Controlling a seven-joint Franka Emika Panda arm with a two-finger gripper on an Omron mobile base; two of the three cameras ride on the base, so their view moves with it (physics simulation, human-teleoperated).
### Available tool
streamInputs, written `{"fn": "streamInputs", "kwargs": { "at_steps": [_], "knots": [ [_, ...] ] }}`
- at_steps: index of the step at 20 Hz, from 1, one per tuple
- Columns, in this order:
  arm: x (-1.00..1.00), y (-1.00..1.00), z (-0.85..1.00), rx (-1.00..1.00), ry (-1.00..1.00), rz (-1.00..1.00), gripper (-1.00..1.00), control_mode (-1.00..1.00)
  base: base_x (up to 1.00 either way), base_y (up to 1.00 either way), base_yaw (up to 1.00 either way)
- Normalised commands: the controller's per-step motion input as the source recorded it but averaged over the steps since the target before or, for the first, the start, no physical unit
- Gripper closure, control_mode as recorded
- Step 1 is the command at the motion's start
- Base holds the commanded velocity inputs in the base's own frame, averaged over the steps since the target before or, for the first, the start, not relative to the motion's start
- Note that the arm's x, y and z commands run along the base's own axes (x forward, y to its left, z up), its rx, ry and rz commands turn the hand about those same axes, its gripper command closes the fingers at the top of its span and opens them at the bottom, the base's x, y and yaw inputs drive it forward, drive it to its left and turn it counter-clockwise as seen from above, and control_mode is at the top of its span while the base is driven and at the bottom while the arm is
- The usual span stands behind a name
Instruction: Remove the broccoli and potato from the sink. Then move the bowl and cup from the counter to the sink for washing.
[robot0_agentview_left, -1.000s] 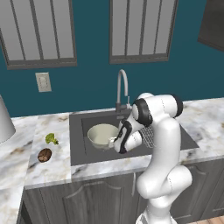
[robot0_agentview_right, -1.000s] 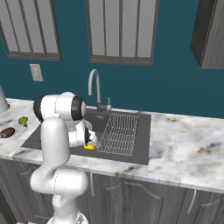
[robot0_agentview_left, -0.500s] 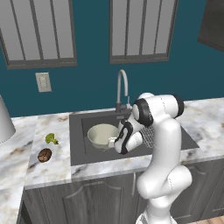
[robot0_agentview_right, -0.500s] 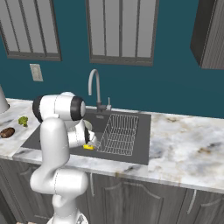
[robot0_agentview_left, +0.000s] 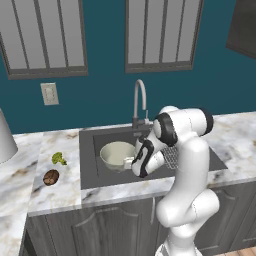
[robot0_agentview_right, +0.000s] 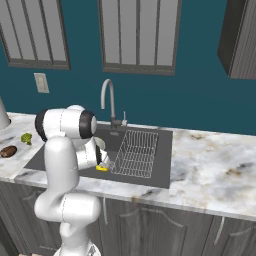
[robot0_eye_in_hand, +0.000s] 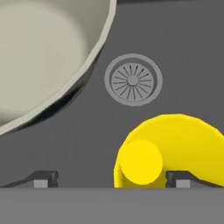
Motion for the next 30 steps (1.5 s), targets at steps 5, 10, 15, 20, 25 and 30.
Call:
{"fn": "streamInputs", "kwargs": {
  "at_steps": [5,10,15,20,25,30],
  "knots": [
    [-0.12,-0.02,0.23,0.00,0.00,0.00,-1.00,-1.00,0.00,0.00,0.00],
    [-0.08,0.00,0.33,0.00,0.00,0.00,-1.00,-1.00,0.00,0.00,0.00],
    [-0.09,0.00,0.40,0.00,0.00,0.00,-1.00,-1.00,0.00,0.00,0.00],
    [-0.08,-0.03,0.44,0.00,0.00,0.00,-1.00,-1.00,0.00,0.00,0.00],
    [-0.08,-0.05,0.55,0.00,0.00,0.00,-1.00,-1.00,0.00,0.00,0.00],
    [-0.19,-0.05,0.51,0.00,0.00,0.00,-1.00,-1.00,0.00,0.00,0.00]
  ]
}}
